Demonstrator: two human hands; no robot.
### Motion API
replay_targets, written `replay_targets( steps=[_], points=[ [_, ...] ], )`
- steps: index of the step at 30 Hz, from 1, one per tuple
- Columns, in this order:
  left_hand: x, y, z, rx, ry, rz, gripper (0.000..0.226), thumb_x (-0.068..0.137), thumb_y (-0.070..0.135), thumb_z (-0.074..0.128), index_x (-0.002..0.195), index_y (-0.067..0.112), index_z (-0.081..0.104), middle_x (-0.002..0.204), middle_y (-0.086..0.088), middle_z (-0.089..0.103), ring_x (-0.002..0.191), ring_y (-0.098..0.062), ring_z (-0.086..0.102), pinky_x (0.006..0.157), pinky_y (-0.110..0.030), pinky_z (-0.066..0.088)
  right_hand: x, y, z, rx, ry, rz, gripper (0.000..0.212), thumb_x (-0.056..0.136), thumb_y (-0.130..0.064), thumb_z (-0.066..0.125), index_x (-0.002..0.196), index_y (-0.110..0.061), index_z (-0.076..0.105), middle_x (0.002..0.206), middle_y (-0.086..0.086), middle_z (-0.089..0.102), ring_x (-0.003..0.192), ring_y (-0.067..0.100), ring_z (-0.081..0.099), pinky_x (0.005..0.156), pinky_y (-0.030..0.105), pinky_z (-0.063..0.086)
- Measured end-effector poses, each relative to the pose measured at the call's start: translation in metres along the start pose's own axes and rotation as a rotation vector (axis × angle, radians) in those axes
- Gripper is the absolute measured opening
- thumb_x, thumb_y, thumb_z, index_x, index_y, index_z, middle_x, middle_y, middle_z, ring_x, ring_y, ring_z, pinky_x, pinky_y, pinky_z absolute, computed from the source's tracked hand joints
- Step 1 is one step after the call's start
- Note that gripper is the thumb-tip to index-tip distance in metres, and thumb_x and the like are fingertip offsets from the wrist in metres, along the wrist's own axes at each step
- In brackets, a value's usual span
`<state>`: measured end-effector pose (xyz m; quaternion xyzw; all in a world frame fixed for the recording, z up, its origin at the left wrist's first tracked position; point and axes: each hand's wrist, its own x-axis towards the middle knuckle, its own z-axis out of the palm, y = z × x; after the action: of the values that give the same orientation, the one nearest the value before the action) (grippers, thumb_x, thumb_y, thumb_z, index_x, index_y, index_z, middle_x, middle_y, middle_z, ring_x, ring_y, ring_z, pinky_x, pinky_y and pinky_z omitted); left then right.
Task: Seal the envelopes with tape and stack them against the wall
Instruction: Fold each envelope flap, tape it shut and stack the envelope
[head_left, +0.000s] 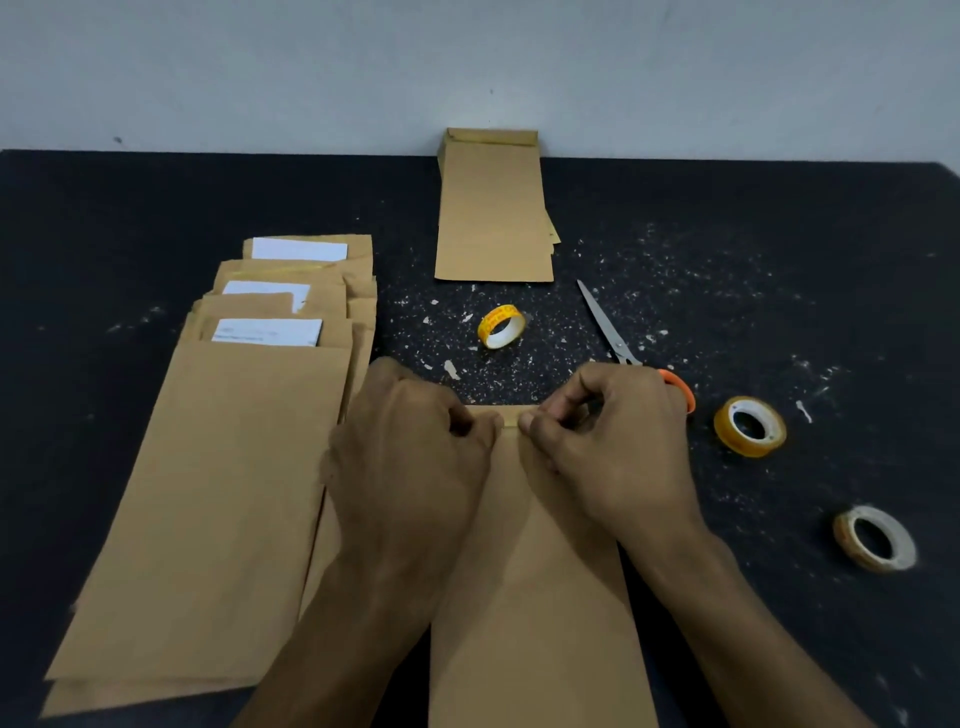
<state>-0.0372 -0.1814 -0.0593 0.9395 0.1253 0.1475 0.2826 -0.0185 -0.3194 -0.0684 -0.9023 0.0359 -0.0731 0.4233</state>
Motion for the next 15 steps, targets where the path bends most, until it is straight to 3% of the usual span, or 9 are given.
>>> replay_targets(
  steps=[5, 9, 12, 15],
  points=[
    [0.003, -0.003, -0.001, -0.04, 0.003, 0.002, 0.024, 0.071, 0.045, 0.085, 0.075, 0.022, 0.079, 0.086, -0.003, 0.065, 0.071, -0.017, 0.052, 0.063, -0.028, 0.035, 0.0, 0.001, 0.001, 0.005, 0.009, -0.01, 0.025, 0.077, -0.013, 0.083, 0.062, -0.019, 0.064, 0.063, -0.007, 0.068, 0.057, 0.005, 0.06, 0.057, 0.016, 0.048],
    [0.007, -0.008, -0.002, -0.06, 0.009, -0.088, 0.042, 0.063, 0.051, 0.088, 0.077, 0.015, 0.072, 0.082, -0.002, 0.066, 0.078, -0.024, 0.06, 0.066, -0.029, 0.04, 0.0, 0.001, 0.001, 0.002, 0.011, 0.001, 0.025, 0.077, -0.014, 0.083, 0.062, -0.019, 0.064, 0.066, -0.007, 0.069, 0.058, 0.005, 0.061, 0.056, 0.016, 0.048],
    [0.007, -0.012, -0.001, -0.128, 0.012, -0.067, 0.036, 0.067, 0.037, 0.089, 0.082, 0.015, 0.065, 0.085, 0.0, 0.064, 0.081, -0.023, 0.059, 0.07, -0.032, 0.045, -0.001, 0.0, 0.0, -0.005, 0.009, -0.004, 0.026, 0.077, -0.014, 0.083, 0.062, -0.02, 0.063, 0.067, -0.007, 0.069, 0.058, 0.007, 0.062, 0.054, 0.016, 0.048],
    [0.005, -0.014, 0.001, -0.135, -0.001, -0.022, 0.026, 0.072, 0.027, 0.085, 0.087, 0.016, 0.068, 0.09, -0.001, 0.065, 0.084, -0.024, 0.062, 0.077, -0.036, 0.049, -0.002, -0.001, 0.0, -0.002, 0.008, -0.013, 0.025, 0.077, -0.016, 0.084, 0.063, -0.019, 0.064, 0.064, -0.007, 0.069, 0.057, 0.009, 0.064, 0.057, 0.025, 0.053]
  ],
)
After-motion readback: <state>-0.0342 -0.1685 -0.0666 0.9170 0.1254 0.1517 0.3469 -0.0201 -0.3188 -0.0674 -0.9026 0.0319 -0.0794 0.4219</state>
